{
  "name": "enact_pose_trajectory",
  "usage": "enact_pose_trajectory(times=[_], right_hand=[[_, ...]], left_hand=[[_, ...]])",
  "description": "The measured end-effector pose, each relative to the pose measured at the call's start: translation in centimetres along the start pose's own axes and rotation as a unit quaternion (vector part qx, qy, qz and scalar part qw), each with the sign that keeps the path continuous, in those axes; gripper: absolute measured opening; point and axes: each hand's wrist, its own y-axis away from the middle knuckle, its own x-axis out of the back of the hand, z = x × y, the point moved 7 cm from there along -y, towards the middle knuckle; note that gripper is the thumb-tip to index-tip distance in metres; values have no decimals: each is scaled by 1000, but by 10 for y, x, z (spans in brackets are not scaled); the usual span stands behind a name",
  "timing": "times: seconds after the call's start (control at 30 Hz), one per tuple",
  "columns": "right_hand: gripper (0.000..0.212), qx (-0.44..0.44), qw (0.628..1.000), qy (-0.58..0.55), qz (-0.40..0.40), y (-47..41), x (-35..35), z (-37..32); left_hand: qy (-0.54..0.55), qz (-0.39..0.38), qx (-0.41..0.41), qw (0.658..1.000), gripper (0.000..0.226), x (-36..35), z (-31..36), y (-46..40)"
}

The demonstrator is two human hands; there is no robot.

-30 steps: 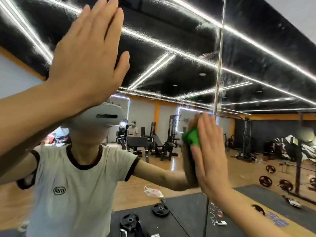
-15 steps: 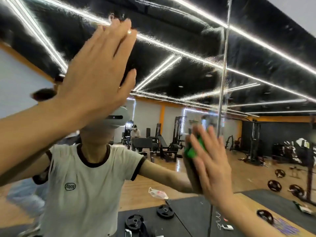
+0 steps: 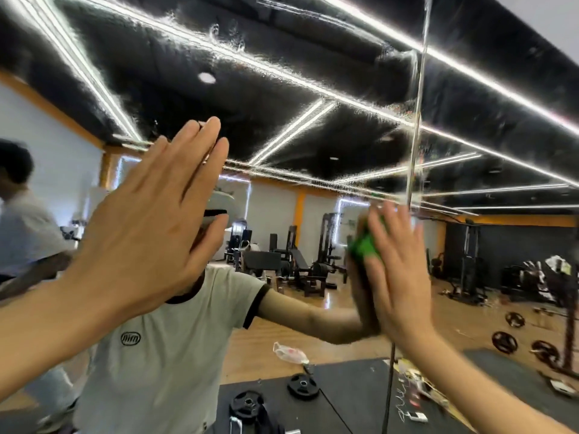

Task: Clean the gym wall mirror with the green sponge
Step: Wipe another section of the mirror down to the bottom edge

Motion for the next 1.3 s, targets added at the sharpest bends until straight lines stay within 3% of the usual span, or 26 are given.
enact_pose_trajectory(times=[0.1, 0.17, 0.33, 0.43, 0.5, 0.6, 0.7, 0.77, 0.87, 0.97, 1.03, 1.1, 1.2, 1.27, 1.3], right_hand=[[54, 97, 992, 55, -60, 68, -1, -13], [54, 111, 991, 42, -61, 38, 2, -10], [48, -47, 997, -30, 50, -128, 19, 18], [51, -100, 990, -63, 74, -131, 12, 13], [52, -61, 996, -37, 46, -79, 2, -11], [52, 69, 996, 43, -25, 23, -11, -43], [52, 147, 987, 52, -48, 21, -7, -44], [51, 110, 994, 25, -11, -42, -3, -36], [50, -31, 997, -31, 64, -151, 14, -11], [52, -108, 988, -38, 104, -168, 9, -17], [52, -54, 995, -16, 80, -116, -2, -50], [55, 89, 996, 33, -1, -37, -18, -89], [60, 271, 954, 99, -87, 22, -24, -102], [59, 260, 957, 105, -70, -22, -19, -92], [59, 208, 974, 82, -41, -61, -14, -83]], left_hand=[[-7, -1, 1, 1000, 72, 0, 1, 0], [-8, -4, 0, 1000, 72, 0, 1, 1], [-18, 0, -2, 1000, 72, -1, 1, 2], [-24, -1, -3, 1000, 73, -1, 0, 1], [-25, -3, -2, 1000, 73, -2, 0, 1], [-21, -1, 1, 1000, 71, -1, 1, 1], [-32, -6, -2, 999, 70, 0, 2, 2], [-35, -7, -3, 999, 70, 0, 3, 3], [-29, -2, -4, 1000, 69, 0, 3, 3], [-27, 2, -2, 1000, 69, 0, 2, 2], [-26, 0, -2, 1000, 69, 0, 2, 3], [-23, 1, 0, 1000, 68, 1, 2, 3], [-21, 0, 0, 1000, 68, 2, 3, 3], [-15, -3, 2, 1000, 68, 2, 3, 3], [-14, -3, 2, 1000, 68, 2, 3, 3]])
